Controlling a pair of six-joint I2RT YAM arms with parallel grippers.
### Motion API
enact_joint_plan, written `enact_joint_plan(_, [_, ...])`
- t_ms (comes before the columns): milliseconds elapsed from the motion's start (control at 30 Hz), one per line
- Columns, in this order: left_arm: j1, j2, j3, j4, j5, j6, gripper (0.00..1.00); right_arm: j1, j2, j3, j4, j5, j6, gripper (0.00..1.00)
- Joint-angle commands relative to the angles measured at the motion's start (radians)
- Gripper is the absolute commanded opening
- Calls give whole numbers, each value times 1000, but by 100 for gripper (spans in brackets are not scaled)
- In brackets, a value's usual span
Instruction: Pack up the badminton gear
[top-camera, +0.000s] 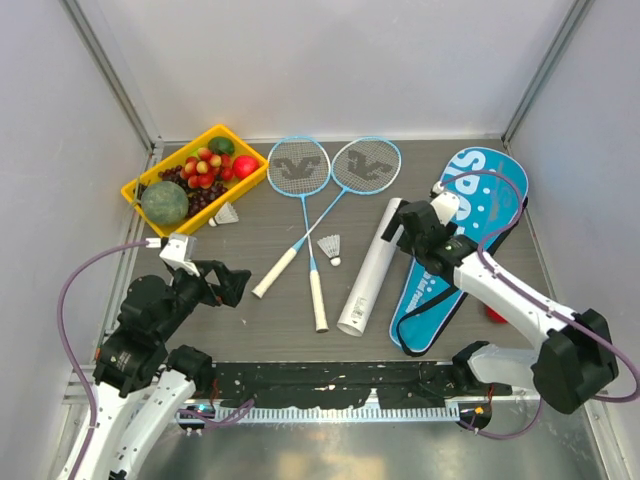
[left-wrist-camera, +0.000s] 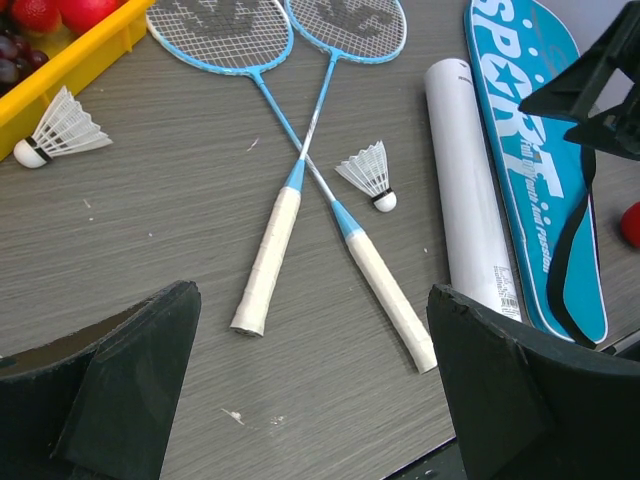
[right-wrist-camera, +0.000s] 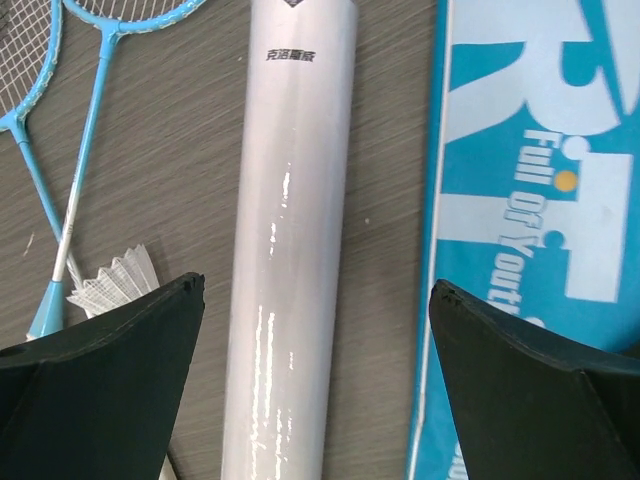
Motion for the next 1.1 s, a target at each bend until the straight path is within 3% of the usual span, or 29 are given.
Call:
enact_joint_plan(0, [4,-20,-8,20,4,-7,100,-48,78,9,174,-183,-20,98])
enact_joint_plan(233, [4,-20,-9,20,5,-7,99,-51,263,68,147,-203,29,96])
enact_joint_plan(467, [4,-15,-11,21,13,-5,99,-57,405,71,245,-295,0,100])
enact_joint_plan(633, [4,-15,-9,20,19,-8,99,-61,425,40,314,-357,-15,83])
enact_joint_plan(667, [4,-13,-9,16,25,-10,98,-61,413,28,317,-354,-17,77])
enact_joint_plan(867, [4,10,6,10,31,-56,97,-61,289,-11,325,-335,-73,57])
enact_joint_plan(1067, [4,86,87,-2,160,-163,96,-58,119,-89,379,-429,-185,53])
